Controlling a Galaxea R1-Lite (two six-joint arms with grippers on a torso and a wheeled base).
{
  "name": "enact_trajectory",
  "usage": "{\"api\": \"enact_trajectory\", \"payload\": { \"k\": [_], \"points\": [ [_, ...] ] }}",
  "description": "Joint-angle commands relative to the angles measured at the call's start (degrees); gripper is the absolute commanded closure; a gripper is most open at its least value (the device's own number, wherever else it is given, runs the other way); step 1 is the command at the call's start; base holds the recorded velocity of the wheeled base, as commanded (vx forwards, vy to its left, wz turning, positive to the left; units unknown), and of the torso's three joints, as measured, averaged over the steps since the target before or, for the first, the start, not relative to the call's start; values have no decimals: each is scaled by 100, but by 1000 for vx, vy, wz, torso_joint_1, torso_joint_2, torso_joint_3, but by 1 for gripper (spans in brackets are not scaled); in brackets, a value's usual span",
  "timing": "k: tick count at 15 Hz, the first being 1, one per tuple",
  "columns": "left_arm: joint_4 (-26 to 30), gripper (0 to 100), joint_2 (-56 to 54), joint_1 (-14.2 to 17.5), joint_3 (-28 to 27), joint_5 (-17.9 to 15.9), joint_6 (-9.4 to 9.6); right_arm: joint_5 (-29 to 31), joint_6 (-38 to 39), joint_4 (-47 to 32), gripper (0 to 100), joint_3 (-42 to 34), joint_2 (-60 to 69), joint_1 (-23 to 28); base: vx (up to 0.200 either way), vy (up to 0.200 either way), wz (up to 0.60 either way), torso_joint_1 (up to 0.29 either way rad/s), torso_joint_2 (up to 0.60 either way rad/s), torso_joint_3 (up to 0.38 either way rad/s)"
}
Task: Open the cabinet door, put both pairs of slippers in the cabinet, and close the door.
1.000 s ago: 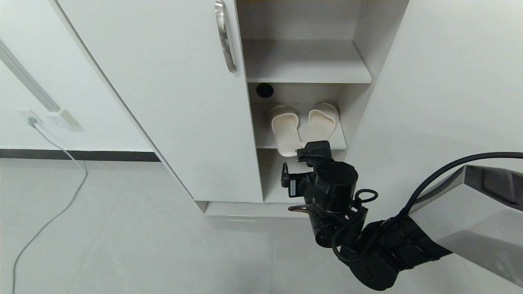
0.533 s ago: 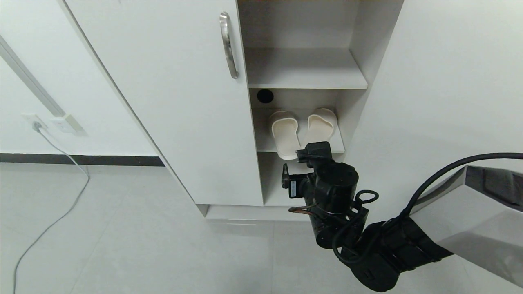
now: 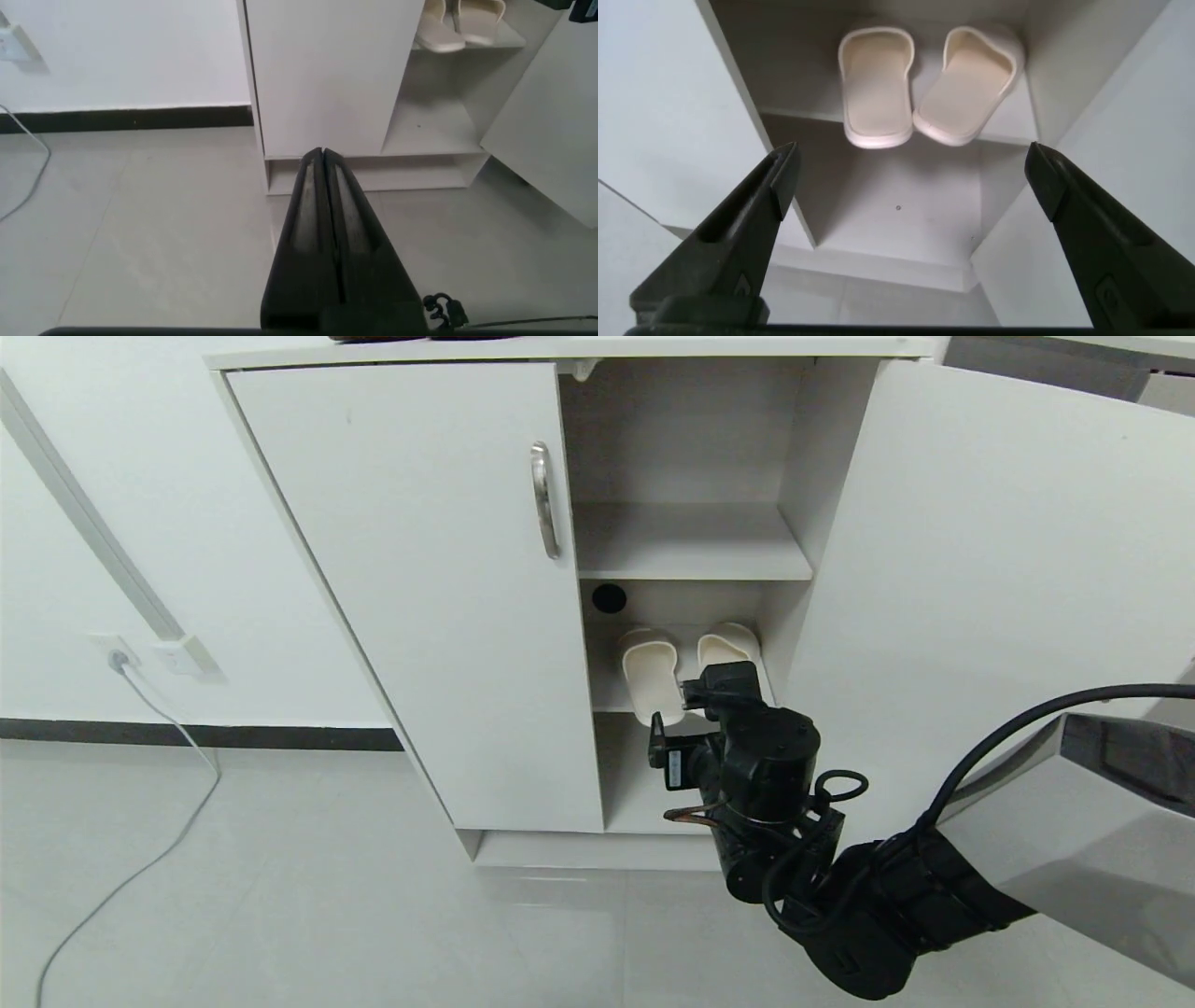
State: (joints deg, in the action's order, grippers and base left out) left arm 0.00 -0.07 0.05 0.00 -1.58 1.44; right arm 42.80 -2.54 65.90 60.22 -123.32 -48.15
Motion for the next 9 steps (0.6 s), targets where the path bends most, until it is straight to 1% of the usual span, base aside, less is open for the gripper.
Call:
{"api": "enact_trajectory", "payload": {
  "k": [1,4,6,9],
  "points": [
    [0,100,7,4,0,0,-3,0,-1,-42,0,-28,-17,34,0,0,0,-2,2,198],
    [0,100,7,4,0,0,-3,0,-1,-51,0,-28,-17,34,0,0,0,1,1,189],
    [0,100,7,4,0,0,-3,0,-1,-51,0,-63,-17,34,0,0,0,1,6,52],
    [0,100,7,4,0,0,-3,-26,-1,-51,0,-107,-17,34,0,200,0,1,1,32]
  ]
}}
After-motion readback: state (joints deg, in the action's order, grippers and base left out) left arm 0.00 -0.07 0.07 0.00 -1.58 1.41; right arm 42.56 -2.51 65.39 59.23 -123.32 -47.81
